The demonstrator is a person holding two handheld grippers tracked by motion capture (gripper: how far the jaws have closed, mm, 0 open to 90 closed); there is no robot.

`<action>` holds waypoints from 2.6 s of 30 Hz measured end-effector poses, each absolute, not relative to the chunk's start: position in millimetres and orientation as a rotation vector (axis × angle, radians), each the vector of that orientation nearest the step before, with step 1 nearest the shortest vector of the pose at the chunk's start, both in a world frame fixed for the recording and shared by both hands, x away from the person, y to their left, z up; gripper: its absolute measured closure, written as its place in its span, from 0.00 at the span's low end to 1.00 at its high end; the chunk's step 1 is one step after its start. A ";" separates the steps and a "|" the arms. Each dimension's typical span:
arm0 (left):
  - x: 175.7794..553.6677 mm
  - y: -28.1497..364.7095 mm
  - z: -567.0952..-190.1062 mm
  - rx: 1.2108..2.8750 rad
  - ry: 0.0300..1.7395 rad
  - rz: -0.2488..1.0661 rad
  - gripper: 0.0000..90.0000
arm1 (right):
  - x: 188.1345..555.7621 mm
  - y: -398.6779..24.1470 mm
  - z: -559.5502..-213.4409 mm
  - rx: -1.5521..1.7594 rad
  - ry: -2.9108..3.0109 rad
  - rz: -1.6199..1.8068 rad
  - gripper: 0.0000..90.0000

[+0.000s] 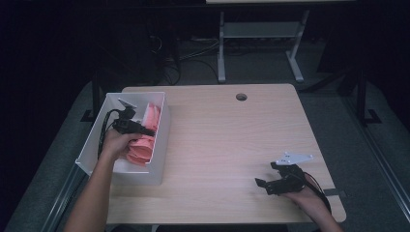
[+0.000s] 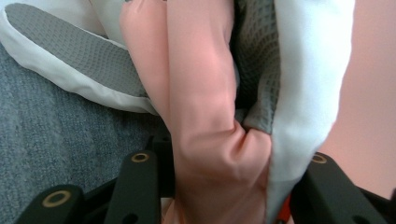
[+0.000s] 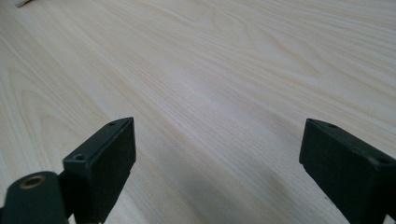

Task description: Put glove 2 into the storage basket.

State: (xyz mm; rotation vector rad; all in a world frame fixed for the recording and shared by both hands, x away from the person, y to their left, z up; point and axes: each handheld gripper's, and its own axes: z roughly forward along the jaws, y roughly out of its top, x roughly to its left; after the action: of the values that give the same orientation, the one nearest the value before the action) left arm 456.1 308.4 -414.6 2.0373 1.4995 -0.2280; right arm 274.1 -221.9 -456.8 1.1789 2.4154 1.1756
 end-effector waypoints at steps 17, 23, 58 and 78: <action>450.8 315.1 -394.4 2.081 1.467 -0.099 0.19 | 274.5 -222.5 -456.5 1.179 2.411 1.177 0.12; 447.0 319.4 -386.5 2.069 1.457 -0.048 0.19 | 274.7 -221.9 -456.5 1.177 2.413 1.180 0.12; 402.7 270.7 -295.6 2.103 1.094 0.166 0.19 | 275.9 -223.3 -456.6 1.181 2.414 1.174 0.12; 377.6 173.8 -299.6 2.198 0.865 0.141 0.18 | 275.1 -224.0 -455.8 1.173 2.414 1.173 0.12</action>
State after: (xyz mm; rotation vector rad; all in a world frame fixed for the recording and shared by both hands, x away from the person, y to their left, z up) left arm 377.6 173.8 -299.6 2.1980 0.8650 0.1406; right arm 275.1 -224.0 -455.8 1.1726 2.4142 1.1729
